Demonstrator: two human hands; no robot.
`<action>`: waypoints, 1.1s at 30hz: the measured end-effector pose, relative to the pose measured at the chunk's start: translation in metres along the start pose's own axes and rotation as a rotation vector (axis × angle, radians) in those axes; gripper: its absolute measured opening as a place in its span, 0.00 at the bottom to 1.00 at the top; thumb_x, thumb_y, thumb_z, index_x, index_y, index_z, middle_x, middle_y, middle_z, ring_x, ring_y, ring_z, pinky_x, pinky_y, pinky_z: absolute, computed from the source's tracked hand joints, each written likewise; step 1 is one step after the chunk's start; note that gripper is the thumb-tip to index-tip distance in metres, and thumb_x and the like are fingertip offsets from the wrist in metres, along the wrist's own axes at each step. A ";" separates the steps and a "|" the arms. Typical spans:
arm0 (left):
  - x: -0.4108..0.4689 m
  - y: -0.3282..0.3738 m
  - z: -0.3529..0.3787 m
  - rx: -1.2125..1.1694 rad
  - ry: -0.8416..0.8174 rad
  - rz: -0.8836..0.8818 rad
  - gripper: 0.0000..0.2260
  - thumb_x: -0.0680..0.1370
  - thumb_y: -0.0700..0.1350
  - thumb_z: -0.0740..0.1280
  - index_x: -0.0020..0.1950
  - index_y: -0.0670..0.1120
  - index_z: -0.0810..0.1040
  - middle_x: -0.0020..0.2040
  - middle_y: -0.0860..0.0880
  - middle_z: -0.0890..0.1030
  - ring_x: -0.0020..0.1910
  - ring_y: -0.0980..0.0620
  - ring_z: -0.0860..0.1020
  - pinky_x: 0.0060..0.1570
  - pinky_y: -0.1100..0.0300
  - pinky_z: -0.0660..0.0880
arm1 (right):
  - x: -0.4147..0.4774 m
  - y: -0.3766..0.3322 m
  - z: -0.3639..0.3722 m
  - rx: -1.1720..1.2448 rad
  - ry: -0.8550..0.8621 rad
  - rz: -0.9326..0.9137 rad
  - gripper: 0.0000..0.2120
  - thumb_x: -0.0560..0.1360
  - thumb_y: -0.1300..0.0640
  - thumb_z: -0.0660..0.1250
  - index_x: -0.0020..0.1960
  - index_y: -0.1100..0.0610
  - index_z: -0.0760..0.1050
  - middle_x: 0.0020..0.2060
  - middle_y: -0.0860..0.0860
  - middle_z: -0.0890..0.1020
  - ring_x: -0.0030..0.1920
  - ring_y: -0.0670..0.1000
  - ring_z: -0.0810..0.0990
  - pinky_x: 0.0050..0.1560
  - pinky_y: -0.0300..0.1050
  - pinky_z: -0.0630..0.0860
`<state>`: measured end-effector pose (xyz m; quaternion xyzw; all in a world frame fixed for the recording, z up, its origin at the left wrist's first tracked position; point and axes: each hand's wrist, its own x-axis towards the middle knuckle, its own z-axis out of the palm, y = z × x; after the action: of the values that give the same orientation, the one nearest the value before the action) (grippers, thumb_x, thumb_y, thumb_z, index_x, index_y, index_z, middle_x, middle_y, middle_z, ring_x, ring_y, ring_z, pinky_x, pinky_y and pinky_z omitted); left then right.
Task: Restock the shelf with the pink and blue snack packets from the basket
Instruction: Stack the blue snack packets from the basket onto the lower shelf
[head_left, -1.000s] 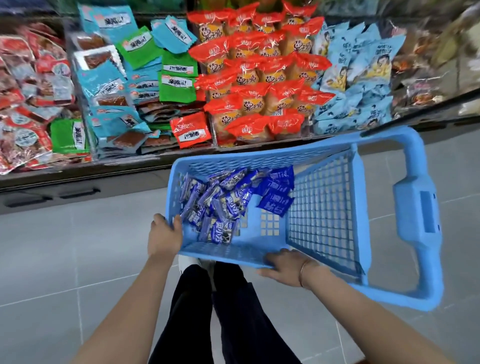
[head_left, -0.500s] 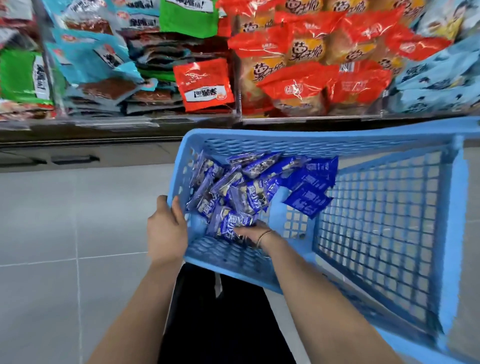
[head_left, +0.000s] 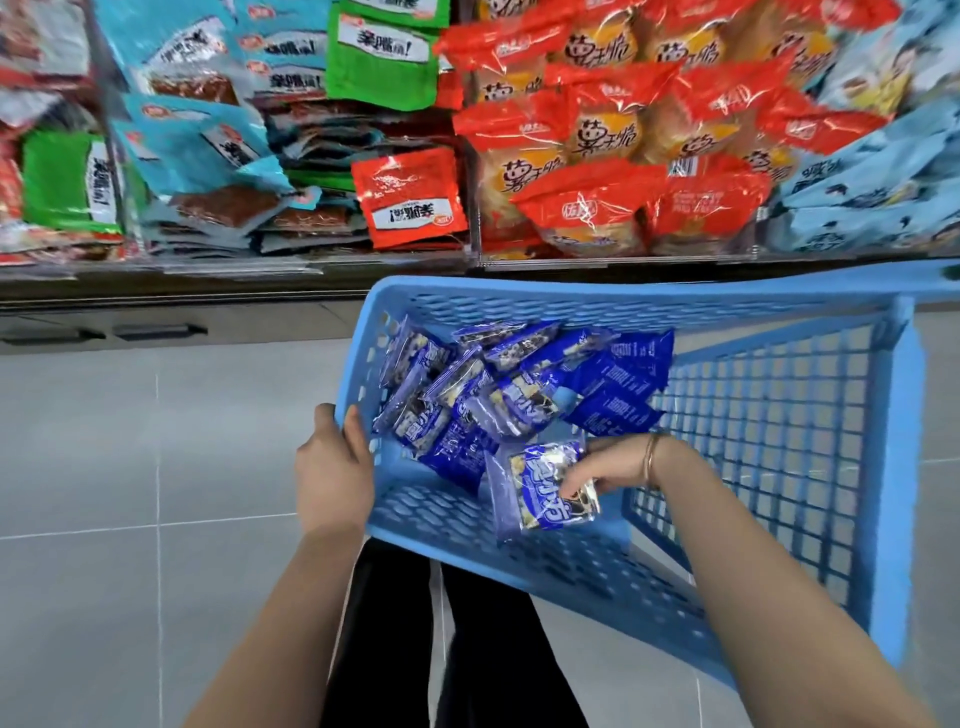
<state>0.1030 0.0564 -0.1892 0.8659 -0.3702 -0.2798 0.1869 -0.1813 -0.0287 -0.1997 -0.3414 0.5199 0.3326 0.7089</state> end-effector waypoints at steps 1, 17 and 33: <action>0.001 -0.001 0.000 0.005 0.004 -0.006 0.12 0.82 0.48 0.56 0.46 0.40 0.66 0.37 0.31 0.76 0.36 0.32 0.73 0.33 0.51 0.64 | -0.002 -0.001 -0.005 -0.042 -0.040 0.016 0.13 0.71 0.52 0.71 0.54 0.48 0.72 0.52 0.40 0.75 0.62 0.50 0.75 0.68 0.46 0.66; 0.002 0.000 -0.001 0.028 0.011 -0.003 0.12 0.82 0.48 0.56 0.46 0.39 0.67 0.36 0.31 0.76 0.36 0.30 0.74 0.34 0.49 0.65 | 0.078 -0.009 -0.002 -0.463 0.717 -0.209 0.30 0.65 0.50 0.72 0.61 0.59 0.66 0.60 0.51 0.62 0.61 0.54 0.65 0.58 0.45 0.69; -0.009 0.023 -0.021 -0.072 0.132 0.267 0.31 0.76 0.51 0.65 0.71 0.33 0.61 0.70 0.35 0.65 0.70 0.39 0.62 0.72 0.56 0.56 | 0.009 -0.015 0.033 -0.130 0.682 -0.443 0.33 0.63 0.53 0.77 0.63 0.63 0.70 0.51 0.53 0.76 0.51 0.54 0.78 0.52 0.46 0.75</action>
<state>0.0989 0.0508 -0.1576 0.8182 -0.4588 -0.2080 0.2773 -0.1494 -0.0085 -0.1992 -0.5798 0.6168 0.0719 0.5275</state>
